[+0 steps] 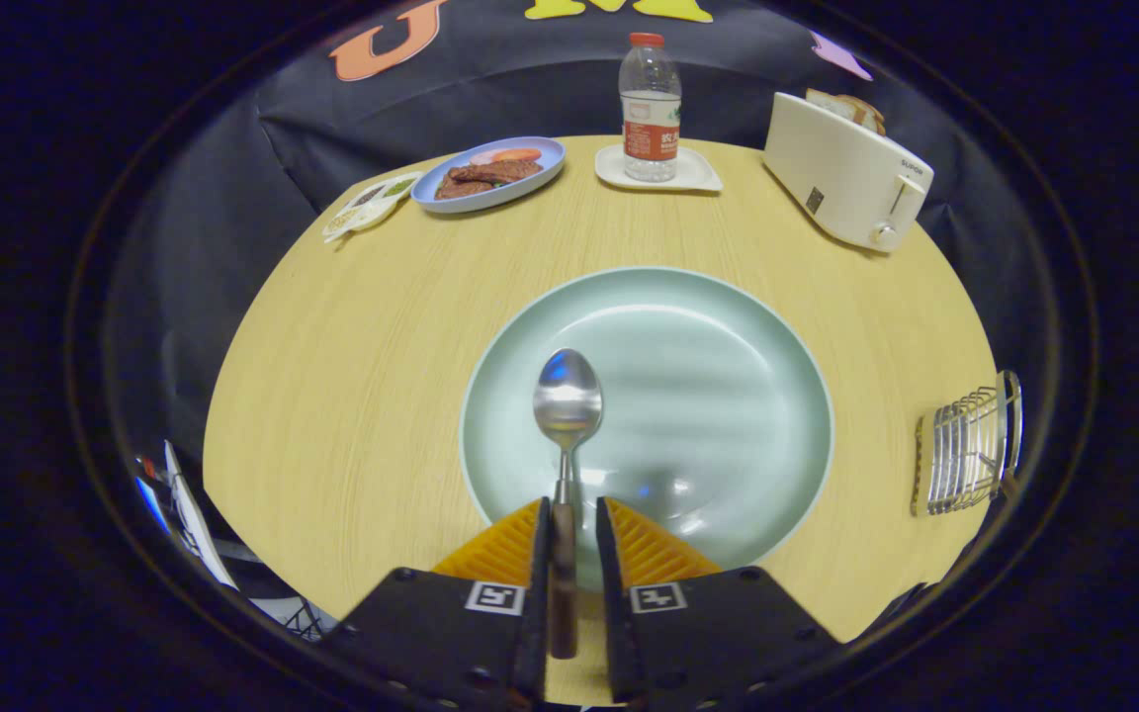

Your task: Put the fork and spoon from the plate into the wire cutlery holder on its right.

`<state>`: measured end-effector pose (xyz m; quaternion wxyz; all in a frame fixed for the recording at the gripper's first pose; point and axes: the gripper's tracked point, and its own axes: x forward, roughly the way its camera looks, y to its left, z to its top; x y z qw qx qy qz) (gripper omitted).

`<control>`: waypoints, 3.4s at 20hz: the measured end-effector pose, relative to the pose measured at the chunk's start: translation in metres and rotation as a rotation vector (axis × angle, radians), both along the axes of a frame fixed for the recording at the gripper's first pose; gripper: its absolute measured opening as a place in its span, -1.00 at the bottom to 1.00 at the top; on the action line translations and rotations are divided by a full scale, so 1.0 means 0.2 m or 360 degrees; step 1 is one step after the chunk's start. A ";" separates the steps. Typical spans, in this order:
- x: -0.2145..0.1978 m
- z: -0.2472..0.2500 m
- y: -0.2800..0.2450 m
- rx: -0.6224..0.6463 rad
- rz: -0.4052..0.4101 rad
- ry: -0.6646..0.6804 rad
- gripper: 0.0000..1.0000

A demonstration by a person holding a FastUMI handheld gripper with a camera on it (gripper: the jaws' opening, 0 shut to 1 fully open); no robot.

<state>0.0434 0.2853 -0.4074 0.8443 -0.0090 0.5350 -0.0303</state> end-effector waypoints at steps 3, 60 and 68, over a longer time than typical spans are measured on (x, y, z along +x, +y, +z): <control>0.00 0.04 -0.02 0.0002 -0.0025 0.0025 -0.99; 0.08 1.49 -0.99 0.0100 0.0075 -0.0521 0.93; 0.12 2.09 -0.90 0.0017 -0.0027 -0.1451 0.93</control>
